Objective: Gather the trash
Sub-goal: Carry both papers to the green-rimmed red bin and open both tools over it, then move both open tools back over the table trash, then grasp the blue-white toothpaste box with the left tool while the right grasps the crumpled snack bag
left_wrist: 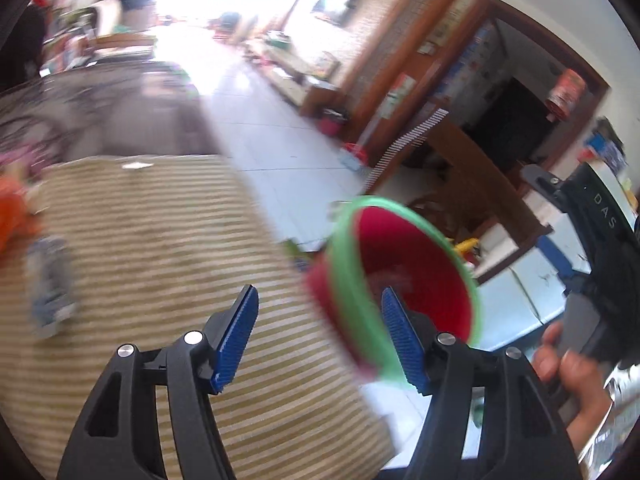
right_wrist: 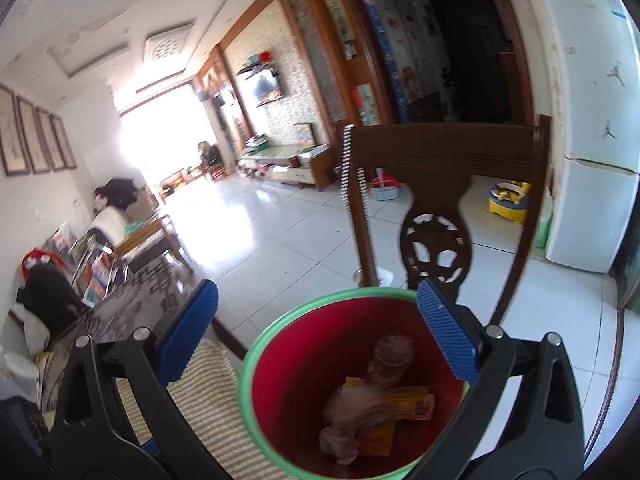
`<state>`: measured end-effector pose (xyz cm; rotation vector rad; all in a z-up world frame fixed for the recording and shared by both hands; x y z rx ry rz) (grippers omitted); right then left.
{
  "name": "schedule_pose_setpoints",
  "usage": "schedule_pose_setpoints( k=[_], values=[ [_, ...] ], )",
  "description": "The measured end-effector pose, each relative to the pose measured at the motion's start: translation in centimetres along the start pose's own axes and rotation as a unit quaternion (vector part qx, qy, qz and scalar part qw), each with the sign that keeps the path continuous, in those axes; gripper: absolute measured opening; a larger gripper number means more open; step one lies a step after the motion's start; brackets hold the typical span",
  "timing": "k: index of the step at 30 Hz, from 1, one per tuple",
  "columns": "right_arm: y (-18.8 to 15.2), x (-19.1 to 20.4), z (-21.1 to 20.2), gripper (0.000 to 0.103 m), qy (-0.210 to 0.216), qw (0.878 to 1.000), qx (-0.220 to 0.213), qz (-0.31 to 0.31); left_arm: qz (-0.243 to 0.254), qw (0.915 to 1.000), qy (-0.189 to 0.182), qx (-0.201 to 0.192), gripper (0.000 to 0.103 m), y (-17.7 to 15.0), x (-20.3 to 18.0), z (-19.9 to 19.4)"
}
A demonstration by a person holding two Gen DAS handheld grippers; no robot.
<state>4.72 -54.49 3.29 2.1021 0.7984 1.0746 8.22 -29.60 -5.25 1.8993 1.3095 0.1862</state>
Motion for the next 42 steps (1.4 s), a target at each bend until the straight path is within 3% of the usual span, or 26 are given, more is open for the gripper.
schedule_pose_setpoints(
  k=[4,8,13,16,19,22,23,27,29,33,36,38,42],
  values=[
    [-2.0,3.4,1.1,0.098,0.025,0.998,0.044,-0.037,0.005,0.9964,0.084,0.006,0.062,-2.7,5.9,-4.5],
    [-4.9,6.8,2.4,0.098,0.051,0.991,0.098,-0.079,0.030,0.9848,0.169,0.030,0.077,-5.3,10.8,-9.3],
    [-9.6,11.6,3.4,0.098,0.085,0.974,0.166,-0.130,0.052,0.9490,0.298,0.089,0.083,-8.8,17.3,-16.2],
    [-12.5,14.3,3.7,0.098,0.110,0.960,0.208,-0.149,0.023,0.9334,0.338,0.118,0.087,-10.4,20.9,-19.5],
    [-15.8,16.7,4.3,0.098,0.135,0.942,0.266,-0.155,-0.009,0.9246,0.348,0.154,0.089,-12.2,24.7,-21.6],
    [-18.9,18.7,4.7,0.098,0.152,0.923,0.314,-0.164,-0.080,0.9406,0.291,0.155,0.089,-12.4,27.6,-21.7],
    [-19.7,19.3,4.9,0.098,0.155,0.918,0.326,-0.167,-0.088,0.9402,0.289,0.158,0.089,-12.4,28.3,-21.5],
    [-23.3,20.6,5.4,0.098,0.152,0.900,0.366,-0.182,-0.058,0.9256,0.320,0.193,0.089,-12.4,29.6,-19.8],
    [-24.7,21.1,5.7,0.098,0.153,0.891,0.385,-0.183,-0.049,0.9258,0.312,0.208,0.090,-12.3,29.5,-18.3],
    [-26.3,21.6,5.9,0.098,0.147,0.885,0.396,-0.194,-0.025,0.9242,0.312,0.219,0.092,-11.6,29.2,-17.0],
    [-26.9,22.0,6.1,0.098,0.143,0.884,0.399,-0.198,-0.034,0.9414,0.268,0.202,0.086,-11.1,27.9,-16.8],
    [-27.1,21.9,6.3,0.098,0.138,0.884,0.400,-0.199,-0.032,0.9485,0.247,0.196,0.086,-11.1,27.1,-16.7],
    [-27.9,21.7,7.0,0.098,0.122,0.884,0.404,-0.200,-0.024,0.9462,0.251,0.203,0.087,-10.8,26.4,-16.0]
  ],
)
Point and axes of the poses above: each gripper's, at about its wrist camera, not at the fingertips, and z roughly the way its jaws point, x to its left, y to its top, the point moved 3 cm from there along z, roughly the way its jaws point, and after that the axes turned 12 degrees about z, right-handed, at the moved point
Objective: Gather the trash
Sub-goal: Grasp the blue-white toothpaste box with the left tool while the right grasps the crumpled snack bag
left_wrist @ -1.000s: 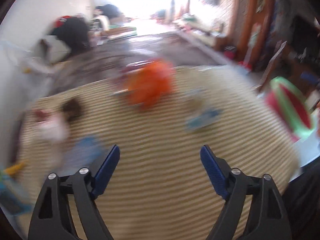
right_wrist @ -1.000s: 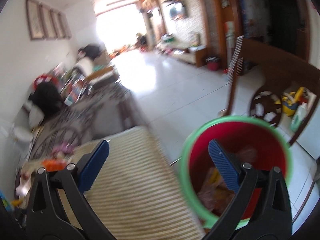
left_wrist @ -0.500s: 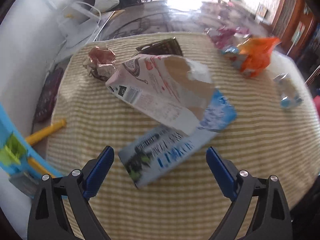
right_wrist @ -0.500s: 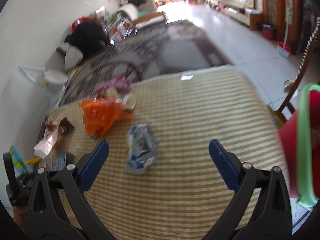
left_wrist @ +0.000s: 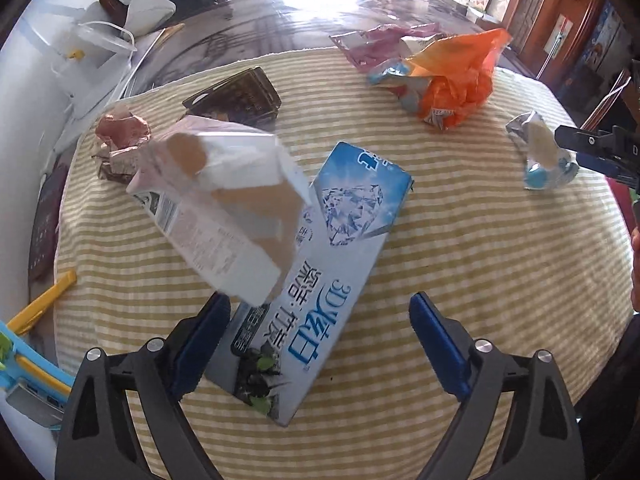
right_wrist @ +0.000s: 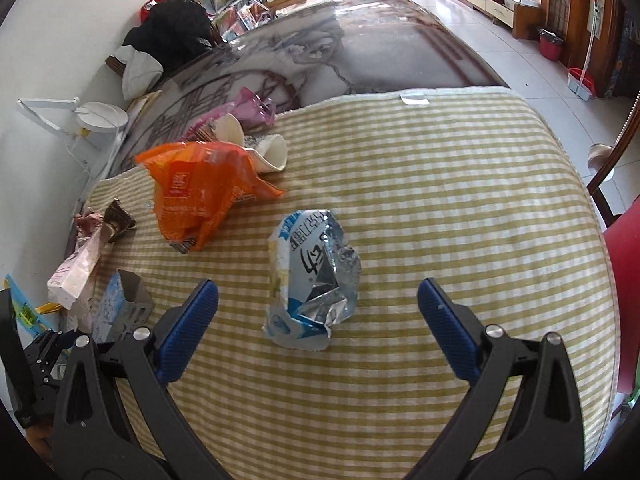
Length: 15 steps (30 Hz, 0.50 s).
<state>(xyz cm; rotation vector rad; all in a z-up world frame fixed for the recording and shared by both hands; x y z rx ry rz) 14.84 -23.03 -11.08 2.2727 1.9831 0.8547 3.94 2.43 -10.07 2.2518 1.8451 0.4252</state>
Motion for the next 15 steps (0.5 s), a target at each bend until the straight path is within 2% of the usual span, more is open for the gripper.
schedule_pose_setpoints(
  k=[6,7,8,10,13,15],
  values=[
    [-0.1,0.3,1.3,0.098,-0.011,1.000,0.005,0.000,-0.055,0.9982,-0.015,-0.017,0.086,1.8,0.5,1.0],
    [-0.2,0.4,1.6,0.098,-0.013,1.000,0.007,-0.002,-0.051,0.9986,-0.005,-0.014,0.082,2.0,0.2,1.3],
    [-0.3,0.5,1.8,0.098,-0.015,1.000,0.008,-0.003,-0.045,0.9989,0.005,-0.011,0.072,2.0,0.0,1.4],
    [-0.4,0.5,2.1,0.098,-0.023,1.000,0.006,-0.009,-0.033,0.9992,0.019,-0.008,0.065,1.7,-0.4,1.4],
    [-0.4,0.7,2.1,0.098,-0.027,1.000,0.000,-0.015,-0.056,0.9981,0.000,-0.025,0.052,1.3,-0.1,0.6],
    [-0.5,1.0,2.1,0.098,-0.022,1.000,0.001,-0.019,-0.087,0.9950,-0.020,-0.045,0.049,1.0,0.6,0.0]
  ],
)
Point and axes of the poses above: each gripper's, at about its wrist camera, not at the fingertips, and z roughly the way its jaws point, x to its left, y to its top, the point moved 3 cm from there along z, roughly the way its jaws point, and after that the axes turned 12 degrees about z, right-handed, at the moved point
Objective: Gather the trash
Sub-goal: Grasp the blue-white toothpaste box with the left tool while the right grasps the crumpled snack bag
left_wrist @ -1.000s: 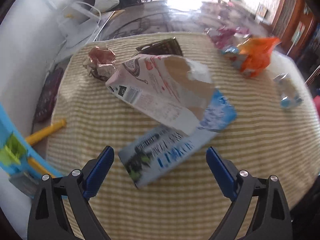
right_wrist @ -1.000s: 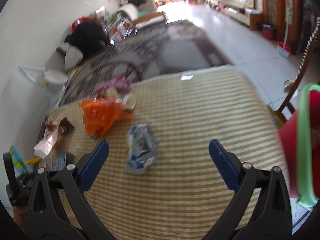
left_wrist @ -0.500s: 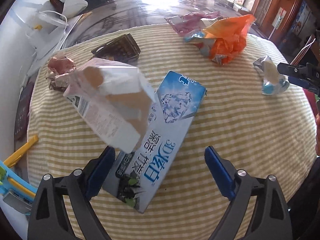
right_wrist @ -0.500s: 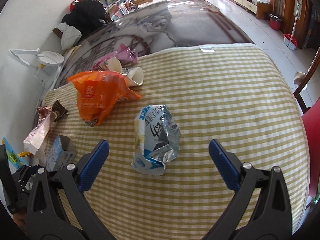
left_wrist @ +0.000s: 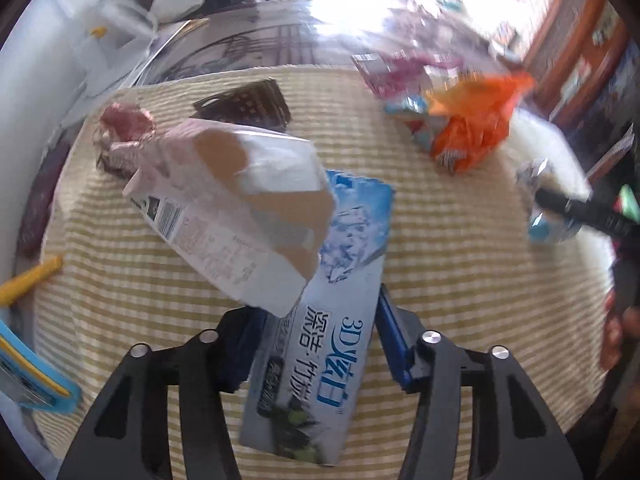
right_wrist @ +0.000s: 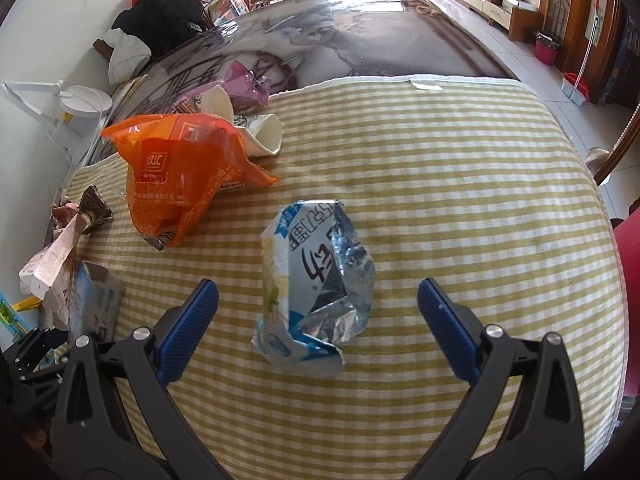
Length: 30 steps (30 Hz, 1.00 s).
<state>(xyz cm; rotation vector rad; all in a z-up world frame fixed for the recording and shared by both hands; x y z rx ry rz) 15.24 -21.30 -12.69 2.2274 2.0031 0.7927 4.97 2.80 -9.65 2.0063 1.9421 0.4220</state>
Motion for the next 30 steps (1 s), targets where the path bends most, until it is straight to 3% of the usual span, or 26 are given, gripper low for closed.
schedule_pose_setpoints(
  k=[6,9,15,17,20,24,27,28,30],
  values=[
    [-0.4,0.5,0.3,0.098,-0.006,1.000,0.001,-0.014,-0.007,0.9993,-0.018,-0.031,0.048,0.3,0.0,-0.7],
    [-0.7,0.7,0.4,0.092,-0.004,1.000,0.005,-0.021,0.006,0.9995,-0.022,-0.023,0.048,0.1,-0.8,-0.3],
    [-0.8,0.7,-0.1,0.092,0.001,1.000,0.001,-0.023,0.042,0.9991,-0.006,0.004,0.052,0.2,-1.7,1.1],
    [-0.8,0.3,-0.1,0.092,0.001,1.000,0.003,-0.016,0.044,0.9990,-0.005,0.004,0.062,0.0,-2.0,1.0],
    [-0.8,0.1,-0.1,0.091,0.009,1.000,0.007,-0.009,0.043,0.9991,-0.004,0.006,0.063,0.0,-2.1,1.0],
    [-1.0,0.8,-0.2,0.066,0.002,0.999,0.004,-0.036,0.045,0.9989,-0.008,0.008,0.063,-0.2,-2.4,1.0],
    [-1.3,1.5,-0.1,0.045,0.003,0.998,0.006,-0.055,0.051,0.9986,-0.004,0.010,0.053,-0.2,-2.5,1.2],
    [-1.4,1.6,-0.2,0.042,0.004,0.998,0.005,-0.057,0.053,0.9985,-0.001,0.010,0.045,-0.2,-2.6,1.2],
    [-1.4,1.9,-0.6,0.040,0.009,0.998,0.000,-0.061,0.049,0.9987,-0.005,0.008,0.046,-0.3,-2.6,1.1]
  ],
)
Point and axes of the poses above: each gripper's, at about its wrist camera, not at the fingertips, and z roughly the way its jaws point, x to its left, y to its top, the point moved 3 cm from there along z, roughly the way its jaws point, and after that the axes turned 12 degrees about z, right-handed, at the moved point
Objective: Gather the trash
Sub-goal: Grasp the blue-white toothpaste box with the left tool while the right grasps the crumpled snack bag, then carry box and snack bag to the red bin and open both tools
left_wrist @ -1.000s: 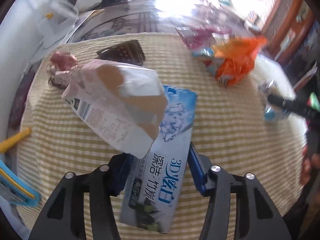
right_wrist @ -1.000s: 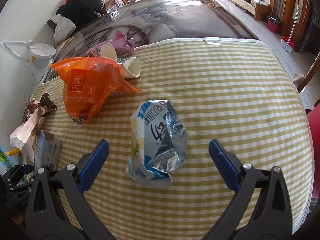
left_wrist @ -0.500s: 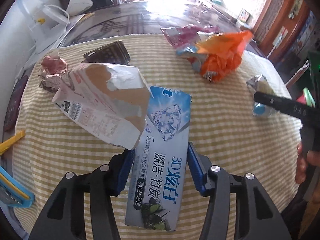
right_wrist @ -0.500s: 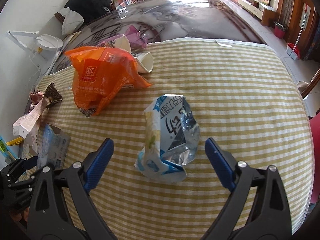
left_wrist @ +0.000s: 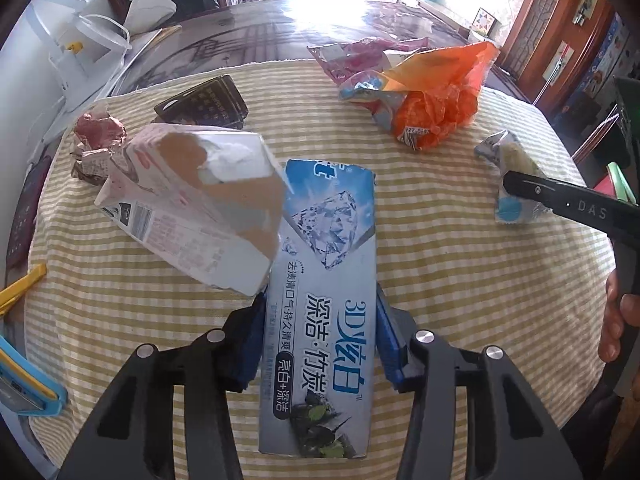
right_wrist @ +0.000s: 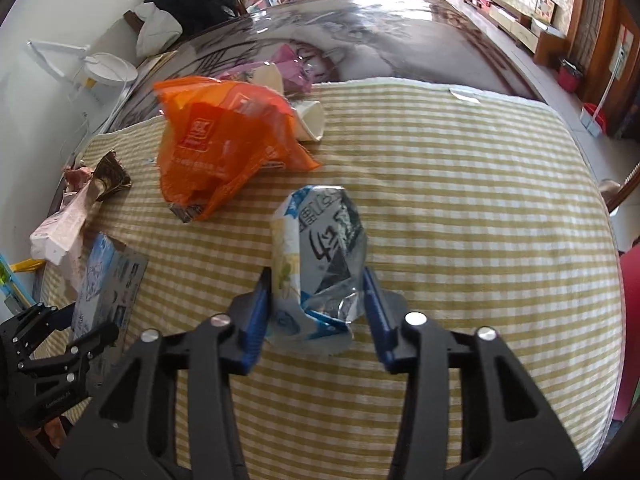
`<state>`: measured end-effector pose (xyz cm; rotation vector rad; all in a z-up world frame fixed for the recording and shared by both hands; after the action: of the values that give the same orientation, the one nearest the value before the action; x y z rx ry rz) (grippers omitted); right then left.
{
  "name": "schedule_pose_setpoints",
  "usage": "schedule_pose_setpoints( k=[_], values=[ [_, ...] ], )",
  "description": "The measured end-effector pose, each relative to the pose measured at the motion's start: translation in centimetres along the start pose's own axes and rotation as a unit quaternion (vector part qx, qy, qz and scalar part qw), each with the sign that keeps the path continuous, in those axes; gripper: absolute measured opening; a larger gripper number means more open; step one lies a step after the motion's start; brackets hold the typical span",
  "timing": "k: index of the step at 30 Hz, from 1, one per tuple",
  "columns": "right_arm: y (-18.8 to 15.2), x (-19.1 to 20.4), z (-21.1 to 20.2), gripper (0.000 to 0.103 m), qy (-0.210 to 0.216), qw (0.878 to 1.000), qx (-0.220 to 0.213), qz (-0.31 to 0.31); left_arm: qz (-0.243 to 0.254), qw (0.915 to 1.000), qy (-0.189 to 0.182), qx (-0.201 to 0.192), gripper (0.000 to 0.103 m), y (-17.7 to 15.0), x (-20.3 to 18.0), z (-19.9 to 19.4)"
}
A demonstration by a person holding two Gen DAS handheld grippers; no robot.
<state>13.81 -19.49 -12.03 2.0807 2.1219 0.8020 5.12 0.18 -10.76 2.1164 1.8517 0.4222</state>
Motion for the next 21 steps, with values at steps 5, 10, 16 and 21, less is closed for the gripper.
schedule_pose_setpoints(
  k=[5,10,16,21],
  values=[
    [0.1,0.4,-1.4,0.040,0.010,1.000,-0.015,-0.009,-0.007,0.9997,-0.007,-0.024,0.045,0.2,0.0,-0.9],
    [0.3,0.8,-2.8,0.040,0.023,0.999,-0.028,-0.016,0.000,0.9992,-0.013,-0.039,0.045,0.4,-0.5,-1.3],
    [0.4,1.0,-3.5,0.040,0.032,0.999,-0.033,-0.022,0.007,0.9991,-0.013,-0.039,0.045,0.6,-0.9,-1.2],
    [0.3,0.9,-3.8,0.040,0.035,0.999,-0.037,-0.019,0.006,0.9989,-0.013,-0.046,0.045,0.6,-1.0,-1.4]
  ],
)
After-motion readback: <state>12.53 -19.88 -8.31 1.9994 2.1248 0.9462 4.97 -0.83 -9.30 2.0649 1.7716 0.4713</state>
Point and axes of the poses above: each gripper's, at about its wrist camera, not at the fingertips, and z roughly the way its jaws point, x to its left, y to its top, the point moved 3 cm from there along z, roughly the way its jaws point, and after that the axes turned 12 degrees about z, right-handed, at the moved point
